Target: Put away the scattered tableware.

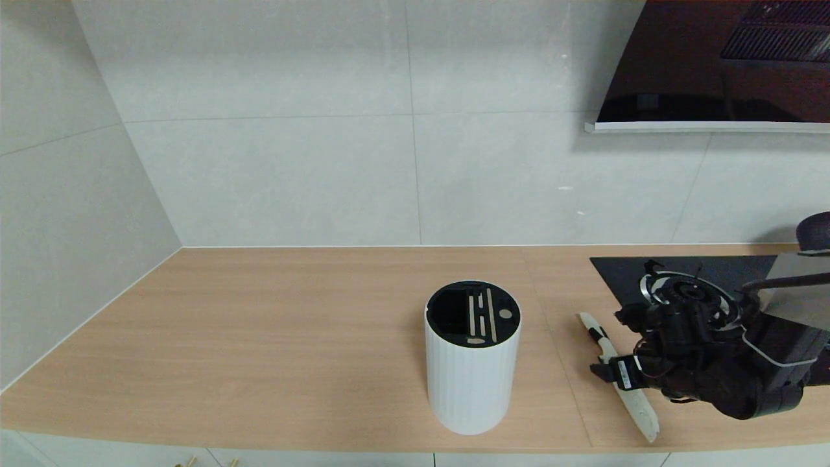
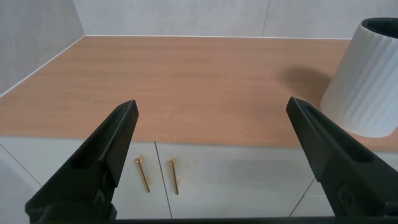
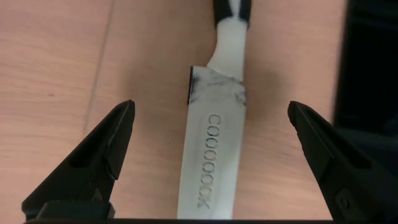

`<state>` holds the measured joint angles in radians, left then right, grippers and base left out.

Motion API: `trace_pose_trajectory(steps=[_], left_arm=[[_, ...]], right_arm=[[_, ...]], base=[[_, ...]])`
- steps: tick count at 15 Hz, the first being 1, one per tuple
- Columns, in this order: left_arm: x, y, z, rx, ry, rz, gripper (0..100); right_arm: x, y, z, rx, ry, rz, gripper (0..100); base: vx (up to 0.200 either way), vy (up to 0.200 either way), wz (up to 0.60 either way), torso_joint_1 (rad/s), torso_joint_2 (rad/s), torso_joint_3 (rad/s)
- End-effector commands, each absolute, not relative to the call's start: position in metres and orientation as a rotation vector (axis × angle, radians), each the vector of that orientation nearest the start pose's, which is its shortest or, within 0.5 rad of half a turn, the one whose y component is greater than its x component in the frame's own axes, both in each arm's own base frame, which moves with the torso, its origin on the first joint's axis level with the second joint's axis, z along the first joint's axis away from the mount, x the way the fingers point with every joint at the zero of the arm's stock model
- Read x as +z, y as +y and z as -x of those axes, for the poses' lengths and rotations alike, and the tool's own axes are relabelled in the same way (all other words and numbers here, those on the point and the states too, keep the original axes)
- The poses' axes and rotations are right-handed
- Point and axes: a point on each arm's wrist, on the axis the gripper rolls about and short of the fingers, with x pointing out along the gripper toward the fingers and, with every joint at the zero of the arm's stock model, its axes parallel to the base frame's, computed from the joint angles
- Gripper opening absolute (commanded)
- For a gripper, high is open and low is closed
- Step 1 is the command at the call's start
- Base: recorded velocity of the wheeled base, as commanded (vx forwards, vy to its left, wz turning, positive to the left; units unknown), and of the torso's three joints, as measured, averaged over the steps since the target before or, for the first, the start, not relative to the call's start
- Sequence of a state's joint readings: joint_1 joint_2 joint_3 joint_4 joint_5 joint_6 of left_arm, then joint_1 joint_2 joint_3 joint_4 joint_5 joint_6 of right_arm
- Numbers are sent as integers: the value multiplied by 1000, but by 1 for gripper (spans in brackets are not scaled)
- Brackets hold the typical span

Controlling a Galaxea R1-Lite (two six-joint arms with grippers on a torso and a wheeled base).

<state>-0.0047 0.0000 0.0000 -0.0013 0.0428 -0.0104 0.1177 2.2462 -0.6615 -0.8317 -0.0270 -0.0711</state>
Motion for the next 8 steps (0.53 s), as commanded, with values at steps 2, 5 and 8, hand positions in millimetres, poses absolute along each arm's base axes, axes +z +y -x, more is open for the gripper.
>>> trace_pose_trajectory(steps=[2, 5, 8], left_arm=[[76, 1, 23, 38, -2, 12, 100], [76, 1, 23, 38, -2, 12, 100], [76, 1, 23, 38, -2, 12, 100]], right_arm=[[-25, 38, -334, 111, 785, 124, 100], [-29, 39, -337, 97, 789, 108, 100], [-31, 39, -337, 97, 794, 108, 100]], base=[[0, 0, 0, 0, 0, 0], [0, 0, 0, 0, 0, 0], [0, 0, 0, 0, 0, 0]])
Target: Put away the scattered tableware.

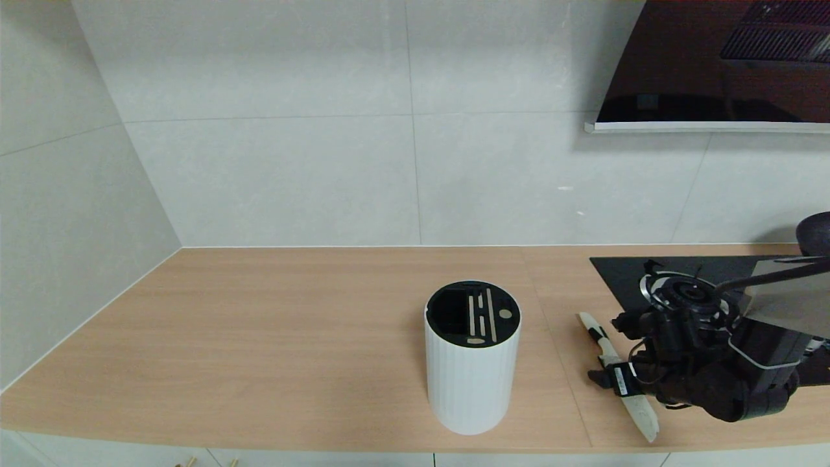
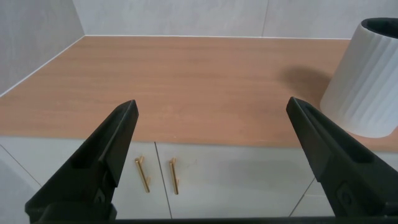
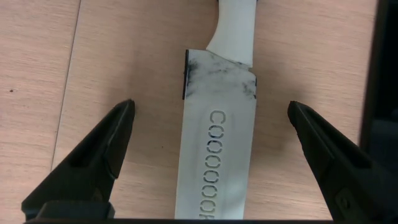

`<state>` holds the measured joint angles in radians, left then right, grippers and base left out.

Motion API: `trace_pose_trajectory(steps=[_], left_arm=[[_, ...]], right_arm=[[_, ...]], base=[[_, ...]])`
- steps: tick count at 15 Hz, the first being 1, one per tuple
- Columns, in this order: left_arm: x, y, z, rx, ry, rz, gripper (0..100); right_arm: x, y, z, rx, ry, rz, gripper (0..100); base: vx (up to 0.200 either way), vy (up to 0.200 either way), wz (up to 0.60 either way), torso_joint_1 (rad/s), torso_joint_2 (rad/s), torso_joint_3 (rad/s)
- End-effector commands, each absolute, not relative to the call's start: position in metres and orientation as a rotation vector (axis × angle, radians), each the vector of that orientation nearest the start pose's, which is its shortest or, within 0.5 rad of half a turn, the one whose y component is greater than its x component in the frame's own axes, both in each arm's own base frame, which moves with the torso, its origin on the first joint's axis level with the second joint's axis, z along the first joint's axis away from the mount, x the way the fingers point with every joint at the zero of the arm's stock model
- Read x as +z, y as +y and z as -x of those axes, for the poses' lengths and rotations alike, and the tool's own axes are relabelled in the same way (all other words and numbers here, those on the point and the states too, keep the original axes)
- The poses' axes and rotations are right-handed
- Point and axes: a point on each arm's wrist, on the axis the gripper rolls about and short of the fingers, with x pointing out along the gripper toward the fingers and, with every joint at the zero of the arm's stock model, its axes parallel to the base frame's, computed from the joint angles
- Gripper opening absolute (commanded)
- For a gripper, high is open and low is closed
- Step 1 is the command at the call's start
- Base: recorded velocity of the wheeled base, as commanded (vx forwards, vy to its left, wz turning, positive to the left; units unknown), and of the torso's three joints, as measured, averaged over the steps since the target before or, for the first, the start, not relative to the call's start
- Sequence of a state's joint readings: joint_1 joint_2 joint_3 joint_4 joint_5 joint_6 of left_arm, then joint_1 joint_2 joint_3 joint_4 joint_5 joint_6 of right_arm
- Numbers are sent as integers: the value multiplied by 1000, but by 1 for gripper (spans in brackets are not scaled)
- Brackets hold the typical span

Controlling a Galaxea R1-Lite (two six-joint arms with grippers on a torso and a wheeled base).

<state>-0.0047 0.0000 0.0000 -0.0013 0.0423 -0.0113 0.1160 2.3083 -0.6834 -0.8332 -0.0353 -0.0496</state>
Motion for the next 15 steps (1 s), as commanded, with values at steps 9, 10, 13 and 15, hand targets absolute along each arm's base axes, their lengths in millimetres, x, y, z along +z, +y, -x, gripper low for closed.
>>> trace_pose_trajectory(steps=[9, 10, 13, 15], left_arm=[[76, 1, 23, 38, -2, 12, 100], [76, 1, 23, 38, -2, 12, 100], [76, 1, 23, 38, -2, 11, 100], [76, 1, 23, 38, -2, 8, 100]], right_arm=[[-34, 38, -338, 81, 801, 116, 0], [-34, 38, -338, 81, 798, 115, 0], [-23, 38, -337, 78, 772, 110, 0], [9, 39, -333, 67, 695, 66, 0]], base=[[0, 0, 0, 0, 0, 0], [0, 0, 0, 0, 0, 0], [0, 0, 0, 0, 0, 0], [0, 0, 0, 0, 0, 0]])
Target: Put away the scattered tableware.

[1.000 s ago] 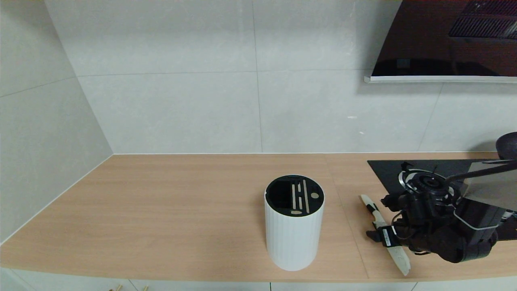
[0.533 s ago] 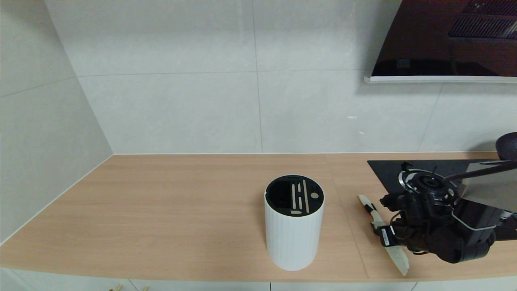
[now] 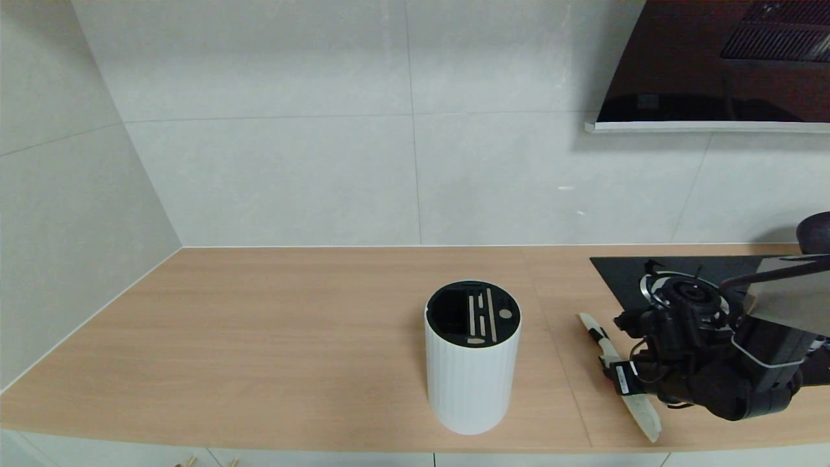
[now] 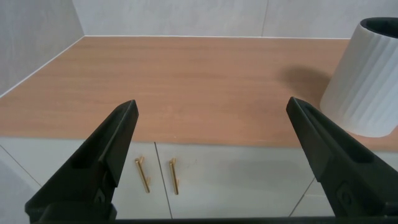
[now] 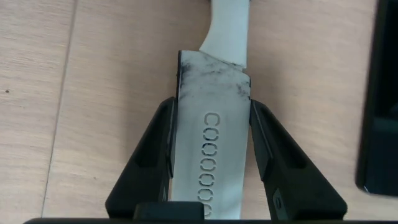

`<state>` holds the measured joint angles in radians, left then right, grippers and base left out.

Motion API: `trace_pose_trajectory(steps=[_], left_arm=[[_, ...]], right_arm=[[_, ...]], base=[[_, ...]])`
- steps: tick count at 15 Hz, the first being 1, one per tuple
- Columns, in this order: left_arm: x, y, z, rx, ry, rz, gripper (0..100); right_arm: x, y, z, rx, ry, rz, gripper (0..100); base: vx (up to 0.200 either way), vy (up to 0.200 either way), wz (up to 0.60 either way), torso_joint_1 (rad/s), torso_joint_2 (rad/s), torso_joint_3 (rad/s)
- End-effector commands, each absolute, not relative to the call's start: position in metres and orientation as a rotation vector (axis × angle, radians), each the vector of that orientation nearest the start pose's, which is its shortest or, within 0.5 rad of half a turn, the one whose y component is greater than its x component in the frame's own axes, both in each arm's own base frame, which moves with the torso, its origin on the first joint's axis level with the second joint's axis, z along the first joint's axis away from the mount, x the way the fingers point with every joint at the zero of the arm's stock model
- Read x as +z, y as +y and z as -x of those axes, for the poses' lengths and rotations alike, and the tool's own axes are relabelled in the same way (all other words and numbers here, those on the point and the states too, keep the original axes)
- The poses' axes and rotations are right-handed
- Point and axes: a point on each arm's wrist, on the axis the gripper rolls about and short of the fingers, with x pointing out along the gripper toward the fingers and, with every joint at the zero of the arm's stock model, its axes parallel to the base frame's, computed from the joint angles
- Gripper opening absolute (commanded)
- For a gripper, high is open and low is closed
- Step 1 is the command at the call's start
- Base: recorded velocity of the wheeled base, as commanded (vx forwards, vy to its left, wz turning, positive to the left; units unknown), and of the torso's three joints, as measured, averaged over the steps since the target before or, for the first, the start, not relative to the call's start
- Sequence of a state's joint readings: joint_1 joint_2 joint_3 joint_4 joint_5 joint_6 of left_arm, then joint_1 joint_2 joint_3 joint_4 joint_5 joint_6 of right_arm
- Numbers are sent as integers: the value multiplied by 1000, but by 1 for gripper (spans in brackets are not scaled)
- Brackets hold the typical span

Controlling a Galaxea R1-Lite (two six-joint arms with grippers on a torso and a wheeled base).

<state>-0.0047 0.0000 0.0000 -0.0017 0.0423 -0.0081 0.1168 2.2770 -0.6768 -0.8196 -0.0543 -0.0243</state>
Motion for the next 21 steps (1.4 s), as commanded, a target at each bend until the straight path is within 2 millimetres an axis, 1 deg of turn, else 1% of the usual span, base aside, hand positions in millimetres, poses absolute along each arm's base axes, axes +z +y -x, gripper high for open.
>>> trace_pose_trajectory(steps=[1, 2, 4, 5, 7, 8, 10, 11, 12, 13, 14, 15, 16, 18, 19, 20, 21], left_arm=[[76, 1, 23, 38, -3, 8, 100], [76, 1, 23, 38, -3, 8, 100], [77, 1, 23, 38, -12, 8, 100], [85, 1, 25, 35, -60, 7, 100], [108, 0, 33, -22, -132, 1, 100], [120, -2, 36, -101, -118, -5, 100], [151, -5, 36, -227, -38, -4, 100], [194, -7, 18, -314, 30, 5, 100], [199, -7, 14, -324, 40, 6, 100], [229, -8, -16, -386, 112, 18, 100], [245, -10, -40, -431, 159, 27, 100], [253, -11, -65, -474, 219, 42, 100], [252, -15, -90, -526, 290, 54, 100], [244, -31, -129, -626, 364, 61, 100], [238, -43, -146, -677, 389, 76, 100], [234, -56, -161, -719, 409, 126, 100], [232, -68, -172, -749, 424, 198, 100]], right_arm=[[21, 39, -331, 66, 663, 60, 0], [46, 38, -323, 65, 598, 51, 0], [77, 36, -311, 69, 509, 48, 0], [99, 35, -302, 70, 441, 47, 0], [128, 37, -291, 81, 362, 41, 0], [142, 39, -289, 91, 330, 41, 0], [169, 46, -290, 114, 294, 41, 0], [199, 53, -291, 141, 268, 38, 0], [202, 55, -291, 147, 266, 39, 0], [218, 70, -291, 193, 235, 37, 0], [223, 81, -287, 225, 218, 40, 0], [226, 92, -280, 257, 210, 43, 0], [229, 104, -271, 289, 198, 47, 0], [234, 122, -252, 327, 177, 56, 0], [232, 130, -245, 356, 183, 61, 0], [232, 137, -238, 393, 181, 64, 0], [231, 144, -235, 418, 185, 55, 0]], base=[[0, 0, 0, 0, 0, 0], [0, 0, 0, 0, 0, 0], [0, 0, 0, 0, 0, 0], [0, 0, 0, 0, 0, 0], [0, 0, 0, 0, 0, 0], [0, 0, 0, 0, 0, 0], [0, 0, 0, 0, 0, 0], [0, 0, 0, 0, 0, 0], [0, 0, 0, 0, 0, 0], [0, 0, 0, 0, 0, 0], [0, 0, 0, 0, 0, 0], [0, 0, 0, 0, 0, 0], [0, 0, 0, 0, 0, 0], [0, 0, 0, 0, 0, 0], [0, 0, 0, 0, 0, 0], [0, 0, 0, 0, 0, 0], [0, 0, 0, 0, 0, 0]])
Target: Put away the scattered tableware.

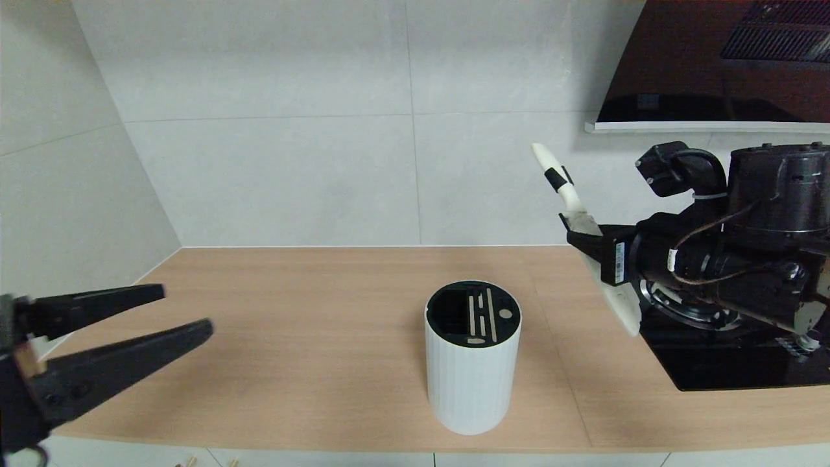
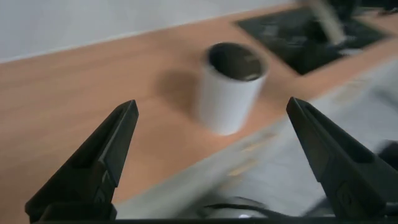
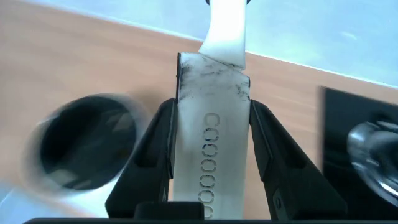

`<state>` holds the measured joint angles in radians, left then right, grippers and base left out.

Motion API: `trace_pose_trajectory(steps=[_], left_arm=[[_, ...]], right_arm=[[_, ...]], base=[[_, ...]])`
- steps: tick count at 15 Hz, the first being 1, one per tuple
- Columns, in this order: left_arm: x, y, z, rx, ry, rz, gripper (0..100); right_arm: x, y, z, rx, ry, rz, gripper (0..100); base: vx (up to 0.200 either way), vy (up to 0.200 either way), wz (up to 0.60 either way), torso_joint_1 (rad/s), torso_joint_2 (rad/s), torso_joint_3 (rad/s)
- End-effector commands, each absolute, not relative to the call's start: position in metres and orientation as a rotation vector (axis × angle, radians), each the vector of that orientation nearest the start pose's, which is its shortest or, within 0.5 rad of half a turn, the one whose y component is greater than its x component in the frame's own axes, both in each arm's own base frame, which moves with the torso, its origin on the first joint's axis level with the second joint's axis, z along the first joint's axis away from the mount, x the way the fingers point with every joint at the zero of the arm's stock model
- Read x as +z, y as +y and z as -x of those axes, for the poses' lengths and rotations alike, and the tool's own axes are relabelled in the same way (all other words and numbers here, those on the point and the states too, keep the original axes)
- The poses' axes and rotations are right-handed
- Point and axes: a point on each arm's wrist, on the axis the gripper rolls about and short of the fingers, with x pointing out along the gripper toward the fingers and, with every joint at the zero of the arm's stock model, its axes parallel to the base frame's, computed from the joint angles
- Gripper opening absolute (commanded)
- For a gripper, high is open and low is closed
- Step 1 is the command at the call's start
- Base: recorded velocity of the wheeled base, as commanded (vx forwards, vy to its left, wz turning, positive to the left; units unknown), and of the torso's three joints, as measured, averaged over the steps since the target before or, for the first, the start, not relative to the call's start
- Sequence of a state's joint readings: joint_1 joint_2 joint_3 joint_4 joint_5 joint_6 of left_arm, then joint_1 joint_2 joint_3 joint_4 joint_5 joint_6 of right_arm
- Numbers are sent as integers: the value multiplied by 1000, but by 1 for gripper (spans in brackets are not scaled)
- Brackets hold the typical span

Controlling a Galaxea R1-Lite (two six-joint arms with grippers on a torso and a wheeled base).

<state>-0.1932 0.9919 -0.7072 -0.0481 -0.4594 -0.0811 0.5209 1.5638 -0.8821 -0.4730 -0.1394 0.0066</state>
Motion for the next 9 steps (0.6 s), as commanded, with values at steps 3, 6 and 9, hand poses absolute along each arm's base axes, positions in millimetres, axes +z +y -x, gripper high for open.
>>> trace_pose_trajectory(steps=[3, 6, 9], left_arm=[[224, -108, -204, -830, 447, 460, 100], [216, -128, -214, -886, 440, 557, 100], [205, -149, -224, -907, 389, 651, 100]], right_arm=[[227, 169, -217, 508, 210, 21, 0], [224, 177, -210, 527, 218, 29, 0], [216, 197, -200, 600, 253, -9, 0]], base=[[0, 0, 0, 0, 0, 0], [0, 0, 0, 0, 0, 0], [0, 0, 0, 0, 0, 0]])
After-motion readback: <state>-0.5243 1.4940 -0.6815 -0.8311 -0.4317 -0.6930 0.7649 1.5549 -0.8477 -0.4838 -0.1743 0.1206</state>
